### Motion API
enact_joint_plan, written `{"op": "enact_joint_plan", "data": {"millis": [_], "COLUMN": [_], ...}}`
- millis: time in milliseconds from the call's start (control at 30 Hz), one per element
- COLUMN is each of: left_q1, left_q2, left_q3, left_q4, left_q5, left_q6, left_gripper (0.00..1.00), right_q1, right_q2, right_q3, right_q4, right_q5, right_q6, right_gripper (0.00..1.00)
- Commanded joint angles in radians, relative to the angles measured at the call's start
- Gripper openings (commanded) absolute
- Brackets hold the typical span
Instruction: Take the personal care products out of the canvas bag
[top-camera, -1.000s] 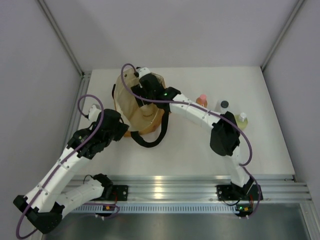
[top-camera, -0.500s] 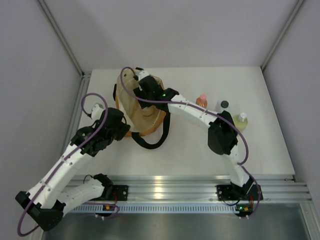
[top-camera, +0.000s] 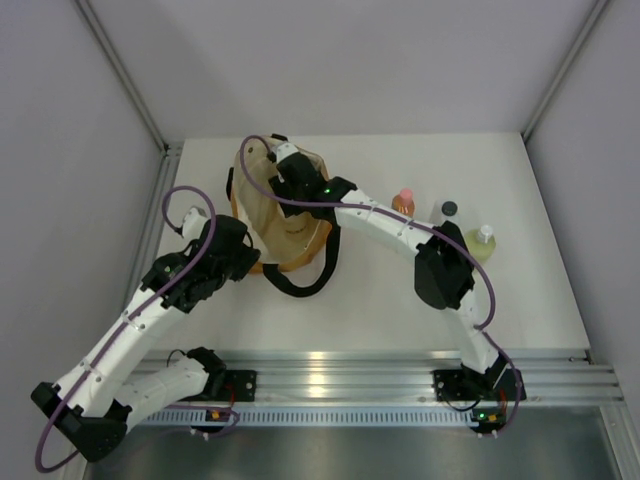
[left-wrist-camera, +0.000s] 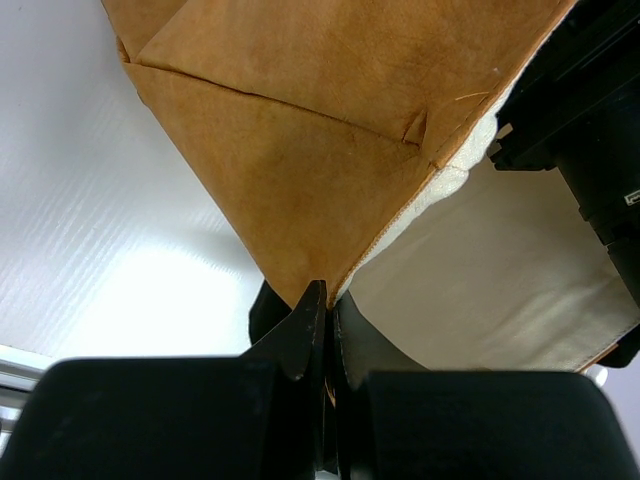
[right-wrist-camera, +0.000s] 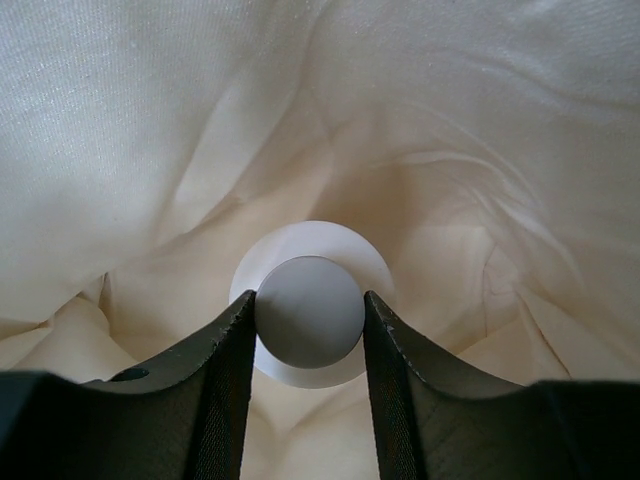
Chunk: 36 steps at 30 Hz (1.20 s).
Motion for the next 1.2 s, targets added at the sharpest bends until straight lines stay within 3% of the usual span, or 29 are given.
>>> {"op": "enact_joint_plan", "data": {"millis": [0, 67, 100, 133, 567, 1033, 1167], "left_q1": [-0.003, -0.003, -0.003, -0.003, -0.003, -0.003, -0.003], "left_q2": [-0.005, -0.005, -0.005, -0.005, -0.001, 0.009, 0.016], "left_q3": [0.011, 0.014, 0.015, 0.017, 0.037, 0.06, 0.071], "left_q4": [0.013, 0.013, 0.013, 0.013, 0.013, 0.013, 0.012], "left_q5": [-0.008, -0.01, -0.01, -0.012, -0.027, -0.038, -0.038], "left_q6": [0.012, 0.014, 0.014, 0.014, 0.012, 0.023, 0.031], "left_gripper": [0.0, 0.0, 0.0, 0.0, 0.0, 0.0, 0.05], "right_q1": [0.015, 0.017, 0.018, 0.02, 0.066, 0.098, 0.109], "right_q2": [0.006, 0.003, 0.0, -0.005, -0.094, -0.221, -0.286], "right_q3": [0.005, 0.005, 0.005, 0.008, 0.18, 0.181, 0.181], "right_q4": [-0.026, -0.026, -0.024, -0.024, -0.023, -0.024, -0.024], "right_q5": [0.004, 0.007, 0.011, 0.012, 0.087, 0.096, 0.095], "right_q6": [0.004, -0.002, -0.003, -0.006, -0.065, -0.1, -0.1], "right_gripper": [0.28, 0.17, 0.04, 0.0, 0.0, 0.0, 0.0]}}
